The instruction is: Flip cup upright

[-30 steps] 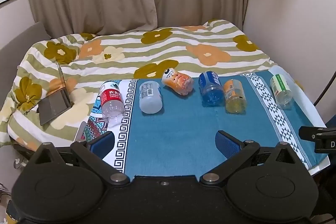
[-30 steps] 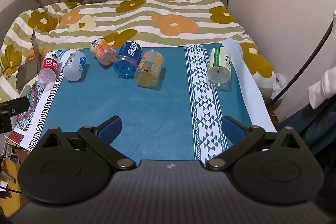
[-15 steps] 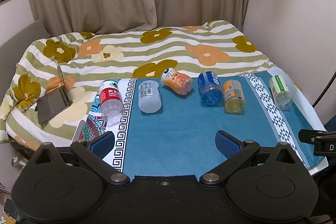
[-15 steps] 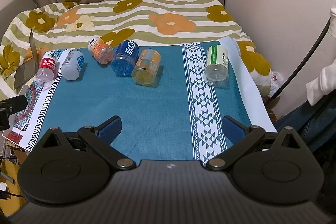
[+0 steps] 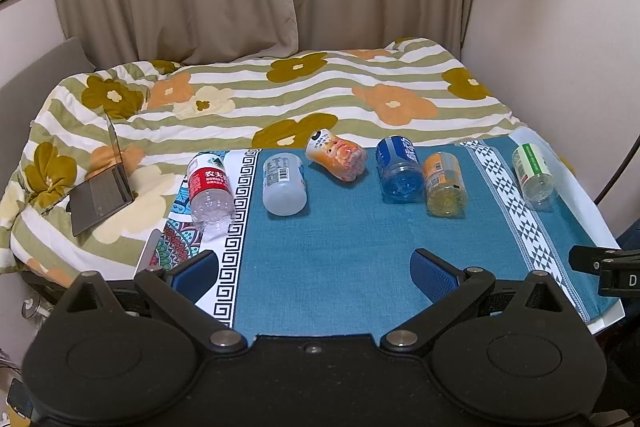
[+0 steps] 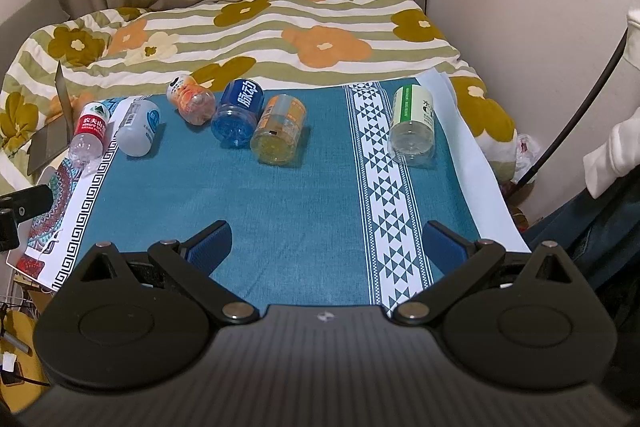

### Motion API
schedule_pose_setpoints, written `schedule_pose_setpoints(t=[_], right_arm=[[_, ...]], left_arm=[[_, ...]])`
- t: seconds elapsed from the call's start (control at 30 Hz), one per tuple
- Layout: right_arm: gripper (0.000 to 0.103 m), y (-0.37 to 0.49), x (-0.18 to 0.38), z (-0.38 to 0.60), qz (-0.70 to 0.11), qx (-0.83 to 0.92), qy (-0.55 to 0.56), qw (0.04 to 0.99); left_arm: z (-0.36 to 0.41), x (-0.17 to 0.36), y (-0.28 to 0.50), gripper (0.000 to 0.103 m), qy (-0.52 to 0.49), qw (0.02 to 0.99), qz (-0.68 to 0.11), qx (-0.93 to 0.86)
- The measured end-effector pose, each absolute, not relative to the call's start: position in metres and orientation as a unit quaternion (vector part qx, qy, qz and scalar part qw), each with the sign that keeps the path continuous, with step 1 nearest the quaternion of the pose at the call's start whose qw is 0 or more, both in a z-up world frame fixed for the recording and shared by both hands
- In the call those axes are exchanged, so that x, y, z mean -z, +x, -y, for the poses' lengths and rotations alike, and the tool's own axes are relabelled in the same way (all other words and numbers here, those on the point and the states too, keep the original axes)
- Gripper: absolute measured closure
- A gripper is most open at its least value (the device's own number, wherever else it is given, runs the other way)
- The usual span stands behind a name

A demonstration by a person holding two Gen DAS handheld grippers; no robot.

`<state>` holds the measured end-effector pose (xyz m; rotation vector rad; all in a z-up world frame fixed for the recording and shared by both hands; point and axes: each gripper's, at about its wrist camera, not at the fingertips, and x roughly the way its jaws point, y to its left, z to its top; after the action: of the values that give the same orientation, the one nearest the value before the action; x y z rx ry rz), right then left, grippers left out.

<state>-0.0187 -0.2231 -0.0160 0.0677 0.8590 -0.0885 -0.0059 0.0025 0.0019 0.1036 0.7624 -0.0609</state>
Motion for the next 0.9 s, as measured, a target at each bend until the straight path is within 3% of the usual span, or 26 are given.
schedule_pose_setpoints(t=[0.9], right_arm=[[0.0,-0.0181,0.0155,0.2232,-0.418,0.043,0.03,0.907]], left_arm=[[-0.0029,-0.0017,-0.0037,0.0,0.051,0.926,-0.373,0.028]])
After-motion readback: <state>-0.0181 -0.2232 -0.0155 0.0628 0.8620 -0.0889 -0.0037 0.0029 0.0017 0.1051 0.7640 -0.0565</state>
